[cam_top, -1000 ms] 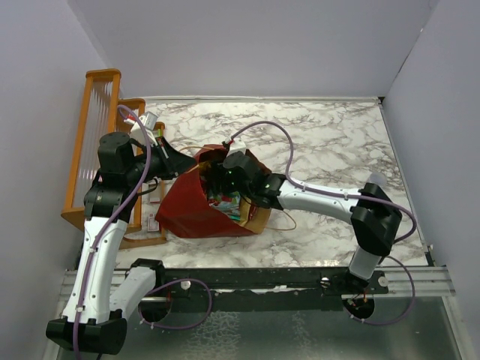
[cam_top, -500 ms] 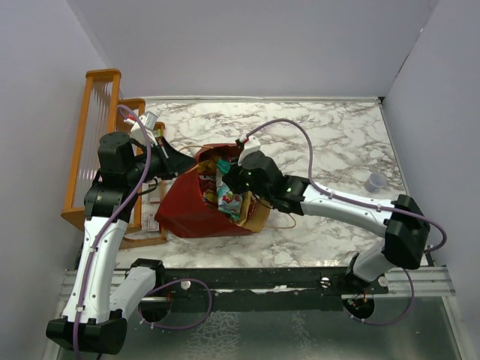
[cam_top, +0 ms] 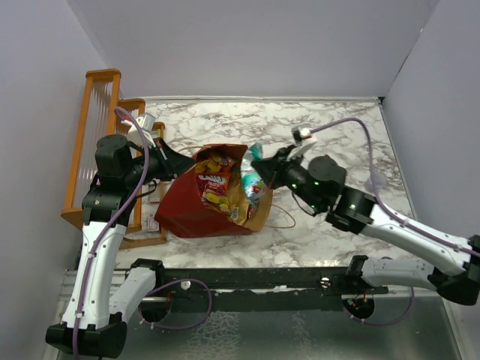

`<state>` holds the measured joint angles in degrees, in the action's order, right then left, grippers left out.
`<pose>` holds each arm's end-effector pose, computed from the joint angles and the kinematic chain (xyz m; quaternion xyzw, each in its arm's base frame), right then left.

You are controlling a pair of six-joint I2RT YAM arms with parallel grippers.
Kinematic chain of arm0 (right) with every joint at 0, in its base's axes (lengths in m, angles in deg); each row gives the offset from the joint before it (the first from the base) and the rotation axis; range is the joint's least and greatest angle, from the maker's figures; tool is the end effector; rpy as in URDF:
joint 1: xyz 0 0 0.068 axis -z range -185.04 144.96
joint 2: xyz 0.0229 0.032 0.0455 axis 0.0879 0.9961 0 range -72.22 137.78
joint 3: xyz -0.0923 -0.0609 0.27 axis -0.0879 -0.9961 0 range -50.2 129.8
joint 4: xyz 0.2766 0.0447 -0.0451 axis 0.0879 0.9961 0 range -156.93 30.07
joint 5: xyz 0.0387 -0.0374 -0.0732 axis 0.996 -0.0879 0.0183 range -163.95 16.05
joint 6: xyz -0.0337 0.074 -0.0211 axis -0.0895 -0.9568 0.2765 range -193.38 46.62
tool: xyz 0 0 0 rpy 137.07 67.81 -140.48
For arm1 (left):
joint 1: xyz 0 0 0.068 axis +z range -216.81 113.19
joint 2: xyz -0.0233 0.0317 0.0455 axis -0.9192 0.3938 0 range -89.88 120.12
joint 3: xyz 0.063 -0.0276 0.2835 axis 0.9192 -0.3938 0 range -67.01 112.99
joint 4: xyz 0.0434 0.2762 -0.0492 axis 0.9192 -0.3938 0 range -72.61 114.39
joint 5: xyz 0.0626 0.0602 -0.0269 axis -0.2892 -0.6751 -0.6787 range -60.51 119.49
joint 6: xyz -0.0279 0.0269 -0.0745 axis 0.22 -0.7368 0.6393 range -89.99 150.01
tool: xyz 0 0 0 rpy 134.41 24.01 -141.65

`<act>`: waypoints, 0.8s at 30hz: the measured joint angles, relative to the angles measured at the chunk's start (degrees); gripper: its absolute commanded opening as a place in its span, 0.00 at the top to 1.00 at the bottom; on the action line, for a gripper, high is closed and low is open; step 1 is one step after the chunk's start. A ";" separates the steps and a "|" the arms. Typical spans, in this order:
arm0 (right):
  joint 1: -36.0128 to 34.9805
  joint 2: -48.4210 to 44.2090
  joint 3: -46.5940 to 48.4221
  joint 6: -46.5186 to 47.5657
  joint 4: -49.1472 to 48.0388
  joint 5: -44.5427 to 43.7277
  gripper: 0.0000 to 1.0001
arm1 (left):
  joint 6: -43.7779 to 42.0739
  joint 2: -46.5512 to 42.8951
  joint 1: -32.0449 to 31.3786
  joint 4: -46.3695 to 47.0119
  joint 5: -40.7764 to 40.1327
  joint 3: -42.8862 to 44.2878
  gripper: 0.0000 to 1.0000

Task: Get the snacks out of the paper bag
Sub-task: Take out the snack from the paper bag, then place the snack at the center of the board.

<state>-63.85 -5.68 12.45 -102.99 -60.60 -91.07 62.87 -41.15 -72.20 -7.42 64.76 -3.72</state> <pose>0.1849 0.2637 0.3897 -0.0988 0.7583 0.3603 0.5342 0.2013 -0.0615 0.4125 -0.0077 0.7880 -0.4156 0.4541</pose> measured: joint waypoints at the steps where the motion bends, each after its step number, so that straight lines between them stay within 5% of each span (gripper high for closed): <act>1: 0.00 -2.40 -1.14 0.55 0.11 -1.27 0.99 | 0.00 -0.04 0.00 0.00 -0.04 0.00 1.00; 7: 0.00 -15.89 -12.00 7.52 -0.70 -21.38 0.99 | 0.00 -0.13 -0.04 -0.09 -0.26 0.00 1.00; 11: 2.67 -13.79 -16.28 14.86 -2.95 -33.64 0.99 | 0.00 0.37 -0.52 -0.50 -0.39 0.42 1.00; 18: 21.68 3.06 -12.87 19.47 -4.44 -31.69 0.99 | -0.17 0.87 -1.42 -0.85 -0.42 1.95 1.00; 24: 36.72 25.07 1.49 20.35 -2.69 -26.69 0.99 | -2.69 0.52 -5.62 -2.10 -0.46 2.56 1.00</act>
<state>-27.13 19.39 13.94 -82.64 -63.29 -117.76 60.18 -40.63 -77.82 -9.52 64.30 -1.17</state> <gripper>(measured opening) 0.066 0.010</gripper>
